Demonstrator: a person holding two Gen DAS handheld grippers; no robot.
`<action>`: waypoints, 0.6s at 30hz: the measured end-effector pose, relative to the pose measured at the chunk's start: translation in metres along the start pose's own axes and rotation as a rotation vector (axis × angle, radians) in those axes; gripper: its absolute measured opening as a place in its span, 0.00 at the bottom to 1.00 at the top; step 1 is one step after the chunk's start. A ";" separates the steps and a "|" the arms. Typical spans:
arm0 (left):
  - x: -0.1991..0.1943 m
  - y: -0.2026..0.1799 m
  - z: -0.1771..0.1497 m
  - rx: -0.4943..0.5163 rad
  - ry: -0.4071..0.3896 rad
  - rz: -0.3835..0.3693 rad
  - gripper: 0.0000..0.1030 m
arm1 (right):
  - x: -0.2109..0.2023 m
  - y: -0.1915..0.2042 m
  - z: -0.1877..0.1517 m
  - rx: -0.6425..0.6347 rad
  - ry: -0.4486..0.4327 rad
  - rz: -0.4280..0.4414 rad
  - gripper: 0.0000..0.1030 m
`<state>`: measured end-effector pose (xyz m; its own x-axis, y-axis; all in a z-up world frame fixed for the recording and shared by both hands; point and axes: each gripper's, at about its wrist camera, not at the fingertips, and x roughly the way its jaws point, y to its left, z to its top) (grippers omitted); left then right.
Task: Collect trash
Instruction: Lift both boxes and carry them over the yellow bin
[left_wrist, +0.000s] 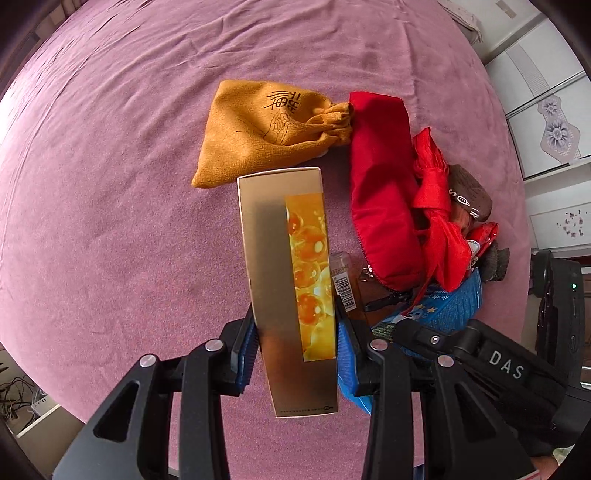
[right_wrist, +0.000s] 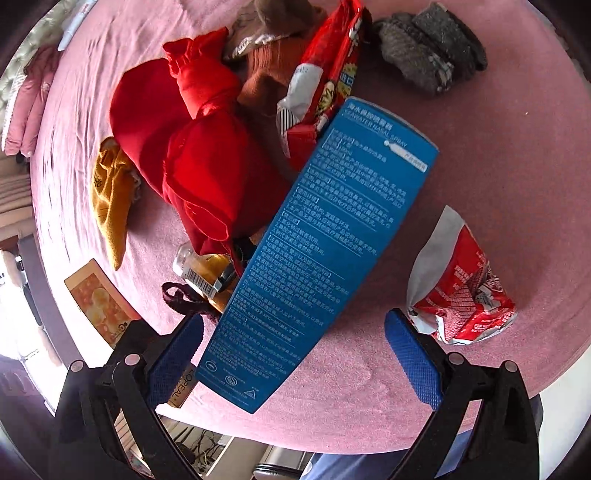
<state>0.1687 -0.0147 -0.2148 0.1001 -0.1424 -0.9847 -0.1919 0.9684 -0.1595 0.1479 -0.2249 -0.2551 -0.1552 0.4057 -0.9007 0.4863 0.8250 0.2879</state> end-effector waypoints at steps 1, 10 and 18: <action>0.000 0.001 -0.001 0.007 0.006 -0.001 0.36 | 0.005 -0.001 0.000 0.004 0.015 0.003 0.85; 0.002 -0.001 -0.011 0.038 0.053 -0.032 0.36 | 0.007 -0.025 -0.014 -0.029 0.038 -0.003 0.50; -0.005 -0.030 -0.027 0.078 0.074 -0.071 0.36 | -0.046 -0.043 -0.031 -0.108 -0.039 0.068 0.49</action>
<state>0.1478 -0.0490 -0.2073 0.0377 -0.2227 -0.9742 -0.1100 0.9680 -0.2256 0.1072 -0.2667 -0.2156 -0.0906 0.4485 -0.8892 0.3986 0.8346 0.3803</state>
